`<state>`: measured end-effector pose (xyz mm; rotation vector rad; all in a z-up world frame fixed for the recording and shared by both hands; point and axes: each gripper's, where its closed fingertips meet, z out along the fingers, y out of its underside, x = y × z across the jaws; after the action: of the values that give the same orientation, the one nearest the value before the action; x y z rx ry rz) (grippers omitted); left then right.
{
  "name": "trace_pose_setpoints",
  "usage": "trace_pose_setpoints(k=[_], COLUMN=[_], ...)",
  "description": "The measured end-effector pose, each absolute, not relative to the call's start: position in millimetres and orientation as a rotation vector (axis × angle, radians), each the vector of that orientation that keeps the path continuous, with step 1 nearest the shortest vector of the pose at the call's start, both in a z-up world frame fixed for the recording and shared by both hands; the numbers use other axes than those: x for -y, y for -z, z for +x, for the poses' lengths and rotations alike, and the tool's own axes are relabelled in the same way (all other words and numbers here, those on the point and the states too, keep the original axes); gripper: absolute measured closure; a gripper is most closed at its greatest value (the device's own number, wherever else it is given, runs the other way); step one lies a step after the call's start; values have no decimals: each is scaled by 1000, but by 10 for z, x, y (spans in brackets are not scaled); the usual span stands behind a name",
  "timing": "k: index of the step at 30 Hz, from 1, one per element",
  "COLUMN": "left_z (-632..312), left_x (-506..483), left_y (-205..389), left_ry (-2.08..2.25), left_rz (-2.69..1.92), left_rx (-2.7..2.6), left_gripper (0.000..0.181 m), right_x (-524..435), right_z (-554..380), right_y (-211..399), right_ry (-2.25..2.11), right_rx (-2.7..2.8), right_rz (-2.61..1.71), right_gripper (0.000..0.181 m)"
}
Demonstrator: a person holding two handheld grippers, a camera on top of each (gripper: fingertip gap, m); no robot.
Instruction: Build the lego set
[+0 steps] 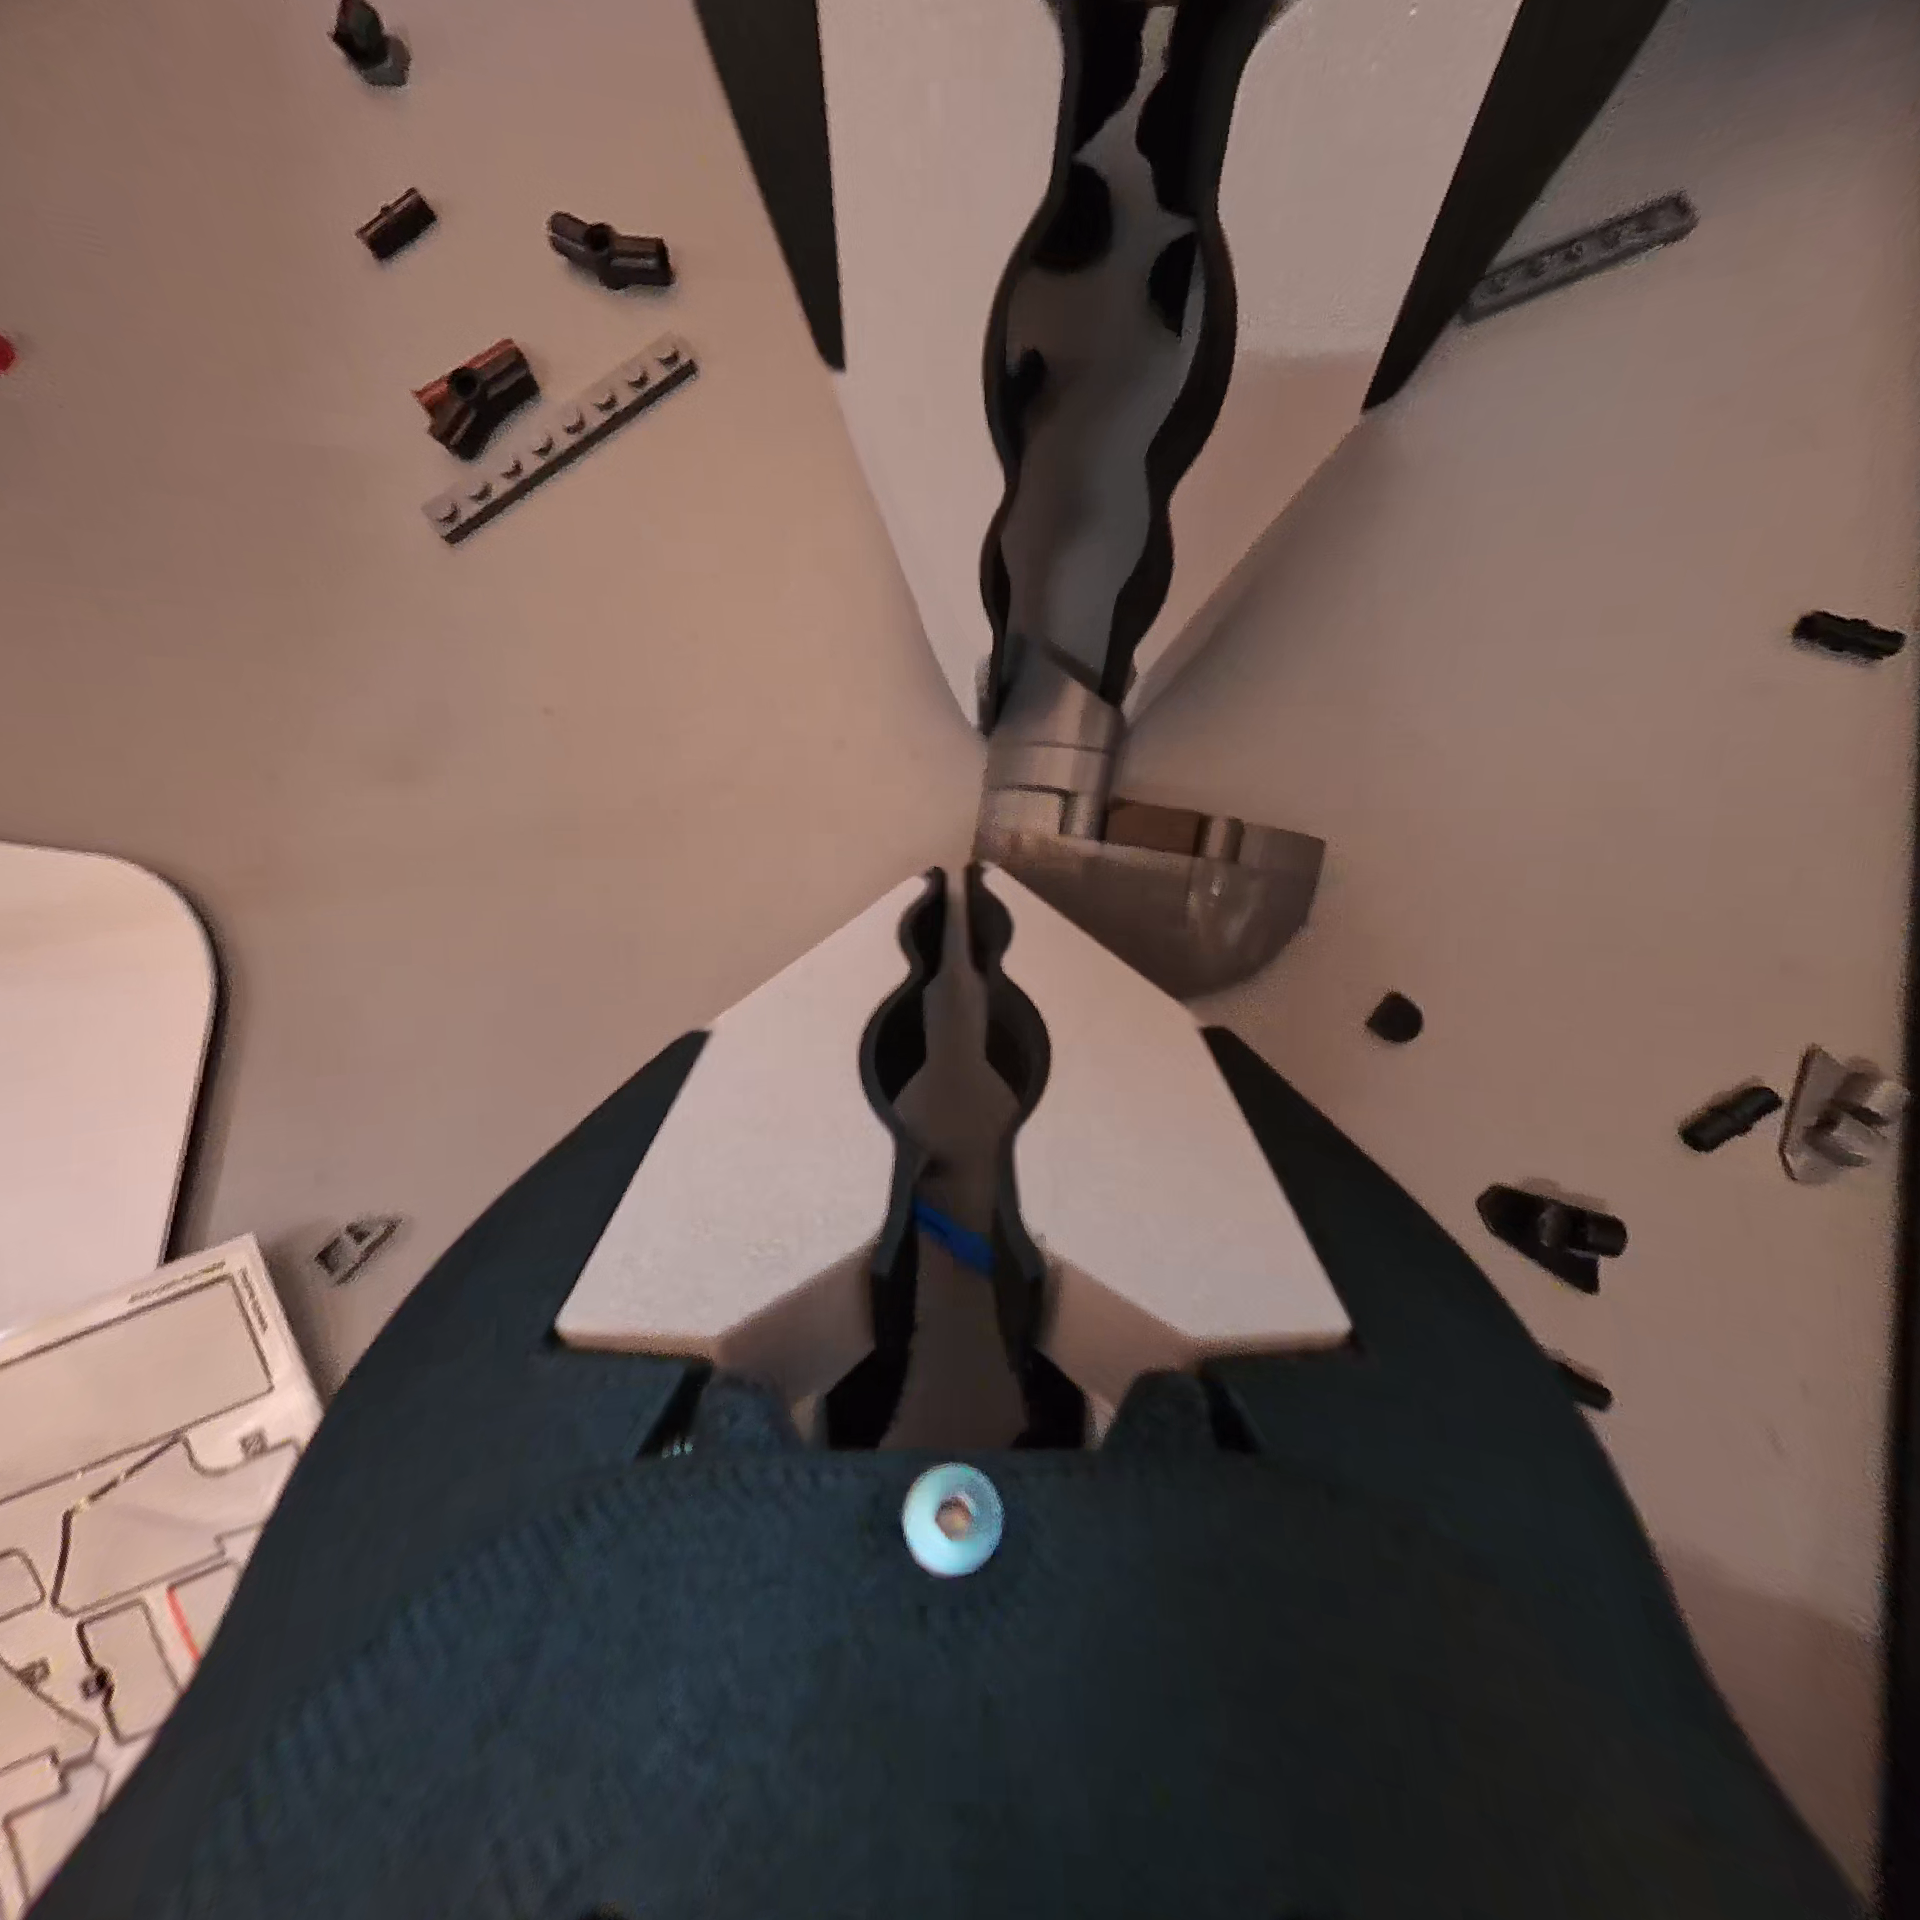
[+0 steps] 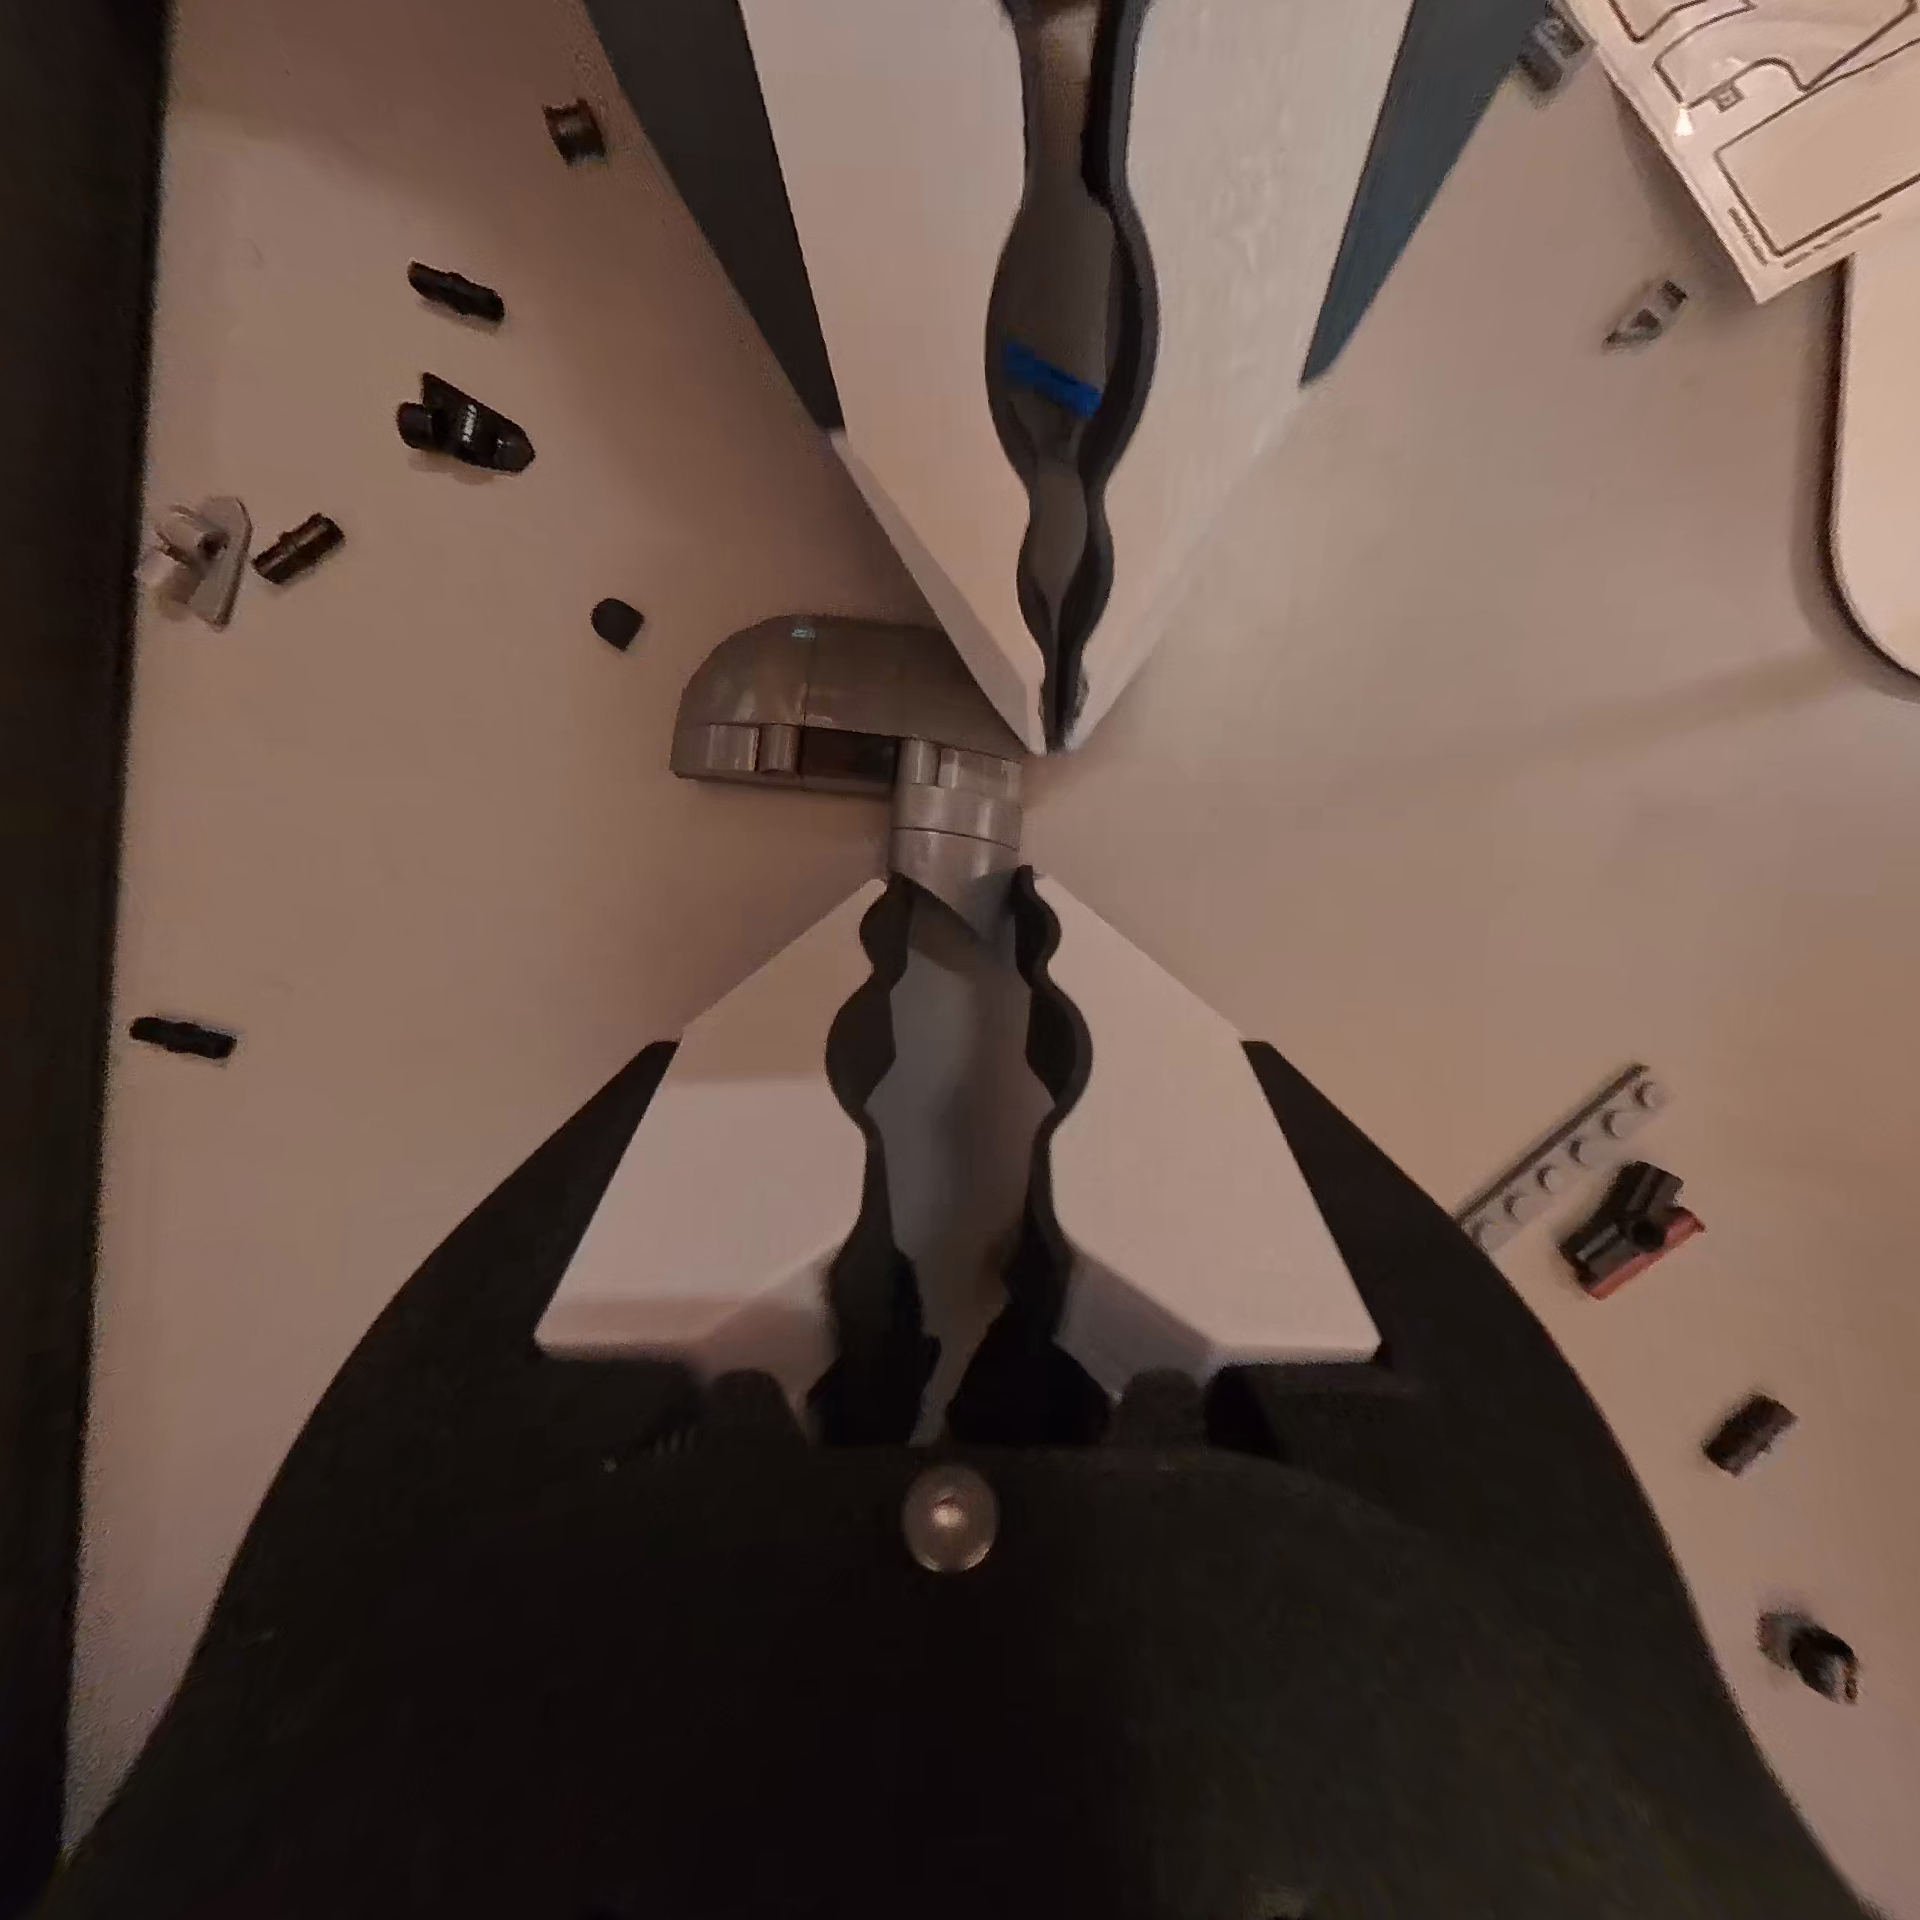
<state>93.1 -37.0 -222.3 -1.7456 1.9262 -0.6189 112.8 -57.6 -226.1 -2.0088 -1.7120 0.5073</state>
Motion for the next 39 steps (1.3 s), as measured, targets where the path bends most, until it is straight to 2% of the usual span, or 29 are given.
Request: trace_pose_setpoints(k=[2, 4, 8, 18, 24, 30, 39], left_z=[880, 866, 887, 870, 843, 900, 938], left_x=[363, 405, 443, 480, 470, 572, 695], left_y=[2160, 2150, 2172, 2270, 2211, 2181, 2279], left_ry=[663, 712, 705, 665, 674, 659, 630], left_rz=[-1762, -1767, -1751, -1766, -1771, -1676, -1655], left_rx=[-1899, -1903, -1929, -1979, -1964, -2019, -2102], left_gripper=[173, 170, 181, 178, 165, 129, 122], right_x=[518, 485, 470, 493, 465, 517, 637], right_z=[1179, 1194, 1200, 1184, 1221, 1241, 1150], right_y=[2255, 2234, 2258, 2245, 2233, 2176, 2249], right_ry=[-442, -420, -419, -460, -435, -523, -570], right_rx=[1708, 1697, 1690, 1683, 1677, 1670, 1721], right_rz=[-2003, -1986, -1993, -1998, -2002, -2016, -2028], right_gripper=[163, 173, 171, 166, 166, 160, 160])
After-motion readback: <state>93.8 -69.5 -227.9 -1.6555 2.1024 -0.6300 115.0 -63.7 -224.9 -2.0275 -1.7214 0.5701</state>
